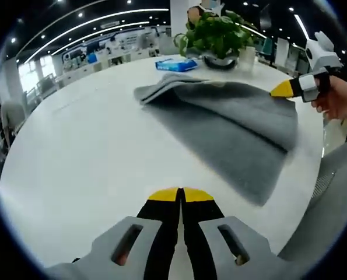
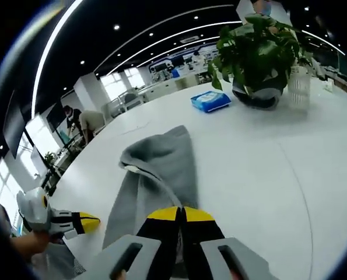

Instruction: Open the folded towel by lifting each exposed corner and separating the folded layers until the towel lies flat within the target outline without major curled edges

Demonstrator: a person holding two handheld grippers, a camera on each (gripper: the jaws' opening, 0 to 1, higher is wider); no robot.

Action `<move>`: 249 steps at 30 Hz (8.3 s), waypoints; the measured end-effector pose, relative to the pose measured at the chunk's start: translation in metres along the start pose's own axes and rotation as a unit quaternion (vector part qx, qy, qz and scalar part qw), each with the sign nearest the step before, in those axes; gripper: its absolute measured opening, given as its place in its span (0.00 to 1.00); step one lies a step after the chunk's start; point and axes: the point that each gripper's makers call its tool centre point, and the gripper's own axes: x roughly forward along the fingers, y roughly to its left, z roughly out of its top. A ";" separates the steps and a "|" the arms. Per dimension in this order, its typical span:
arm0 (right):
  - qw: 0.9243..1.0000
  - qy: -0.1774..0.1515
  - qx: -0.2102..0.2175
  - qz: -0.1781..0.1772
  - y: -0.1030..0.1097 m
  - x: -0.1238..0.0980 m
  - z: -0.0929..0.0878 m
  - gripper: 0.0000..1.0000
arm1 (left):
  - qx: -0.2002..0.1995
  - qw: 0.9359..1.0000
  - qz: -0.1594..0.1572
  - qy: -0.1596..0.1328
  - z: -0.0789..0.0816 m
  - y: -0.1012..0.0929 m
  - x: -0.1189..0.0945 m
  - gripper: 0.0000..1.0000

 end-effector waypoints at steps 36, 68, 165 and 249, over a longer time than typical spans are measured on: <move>1.000 -0.007 0.011 0.008 0.002 0.001 0.006 0.00 | 0.083 0.986 -0.130 -0.056 0.021 -0.086 0.009 0.00; 0.997 0.011 -0.042 -0.061 -0.051 -0.017 -0.001 0.00 | 0.095 0.994 -0.035 -0.034 0.013 -0.043 0.010 0.00; 0.977 0.000 -0.213 -0.015 -0.028 0.056 0.044 0.05 | 0.046 0.998 0.011 -0.038 0.069 0.007 0.072 0.05; 0.965 0.003 -0.260 -0.028 -0.026 0.112 0.054 0.04 | -0.008 0.985 0.173 0.011 -0.003 0.136 -0.013 0.04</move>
